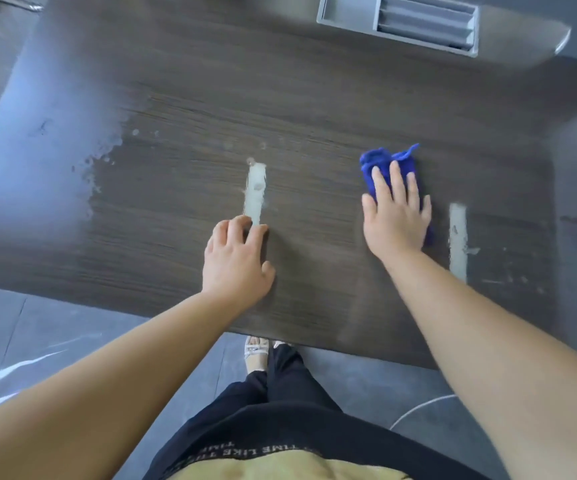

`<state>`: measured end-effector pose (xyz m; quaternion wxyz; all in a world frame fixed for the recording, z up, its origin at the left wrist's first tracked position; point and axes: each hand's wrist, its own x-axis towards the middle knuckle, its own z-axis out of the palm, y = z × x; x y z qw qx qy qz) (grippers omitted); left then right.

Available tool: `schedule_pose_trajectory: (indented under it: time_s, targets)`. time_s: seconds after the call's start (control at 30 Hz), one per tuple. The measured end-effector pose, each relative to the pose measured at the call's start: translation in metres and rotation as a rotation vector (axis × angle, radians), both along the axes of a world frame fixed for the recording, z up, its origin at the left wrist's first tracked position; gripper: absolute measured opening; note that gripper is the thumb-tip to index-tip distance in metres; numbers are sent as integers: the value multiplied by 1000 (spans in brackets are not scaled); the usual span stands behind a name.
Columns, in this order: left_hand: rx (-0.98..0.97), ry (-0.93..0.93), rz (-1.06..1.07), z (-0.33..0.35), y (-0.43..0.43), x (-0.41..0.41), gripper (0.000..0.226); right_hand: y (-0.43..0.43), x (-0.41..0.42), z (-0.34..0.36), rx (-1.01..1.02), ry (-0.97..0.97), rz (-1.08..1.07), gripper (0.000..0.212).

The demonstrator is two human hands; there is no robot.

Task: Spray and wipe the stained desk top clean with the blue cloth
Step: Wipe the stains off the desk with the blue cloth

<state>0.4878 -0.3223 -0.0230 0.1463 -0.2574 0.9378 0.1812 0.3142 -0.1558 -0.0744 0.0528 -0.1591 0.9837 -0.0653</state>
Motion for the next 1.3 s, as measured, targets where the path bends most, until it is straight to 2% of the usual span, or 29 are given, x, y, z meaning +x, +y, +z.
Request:
schedule_pose_trajectory:
  time_s: [0.03,0.1,0.2,0.27,0.3,0.33,0.37,0.47,0.53,0.57,0.6,0.67,0.73,0.8,0.83,0.9,1.0,1.07,1.13,1.17,1.23,1.3]
  targets:
    - [9,-3,7,-1,1,6,57,-20,16,1,-9,-18,-96,52]
    - [21,-1,24,-2,2,15,58,-48,58,-3,-48,43,-3,54]
    - [22,59,40,-4,0,26,59,-36,121,-6,-37,75,467,51]
    - [23,83,41,-5,0,30,58,2,120,-2,1,27,761,48]
    - [27,79,27,-5,1,32,57,24,110,-3,21,50,823,47]
    - [31,68,-7,-5,3,35,56,44,99,-6,46,83,788,46]
    - [31,57,-49,-6,6,37,56,60,88,-5,57,94,660,47]
    - [19,44,-165,-8,16,38,57,64,80,1,16,27,19,51]
    - [40,54,-166,-9,19,37,58,28,99,4,4,-26,-264,51]
    - [67,67,-139,-9,19,38,59,10,115,3,-7,-38,-284,53]
    - [101,86,-97,-9,17,38,59,-6,134,0,-22,1,-215,54]
    - [179,134,-5,-9,13,39,59,-23,173,-3,-24,69,34,53]
    - [208,171,28,-9,10,40,56,-12,195,-3,-9,54,306,51]
    - [181,183,-10,-9,12,39,52,16,186,0,-3,17,544,47]
    - [166,180,-37,-8,15,37,51,37,173,-1,10,24,597,46]
    - [155,151,-92,-5,25,32,51,82,141,-3,69,53,491,48]
    - [160,100,-184,0,47,21,51,133,100,4,88,-42,-4,51]
    - [158,78,-224,0,62,16,51,120,97,4,48,-53,-334,51]
    - [162,74,-234,-1,77,11,50,87,113,2,10,-15,-437,54]
    - [162,81,-222,-2,83,9,49,72,126,0,-3,40,-342,55]
    - [152,99,-189,-2,94,4,46,67,155,-4,-8,82,51,53]
    - [149,107,-179,-1,105,-1,42,99,160,-5,3,69,385,48]
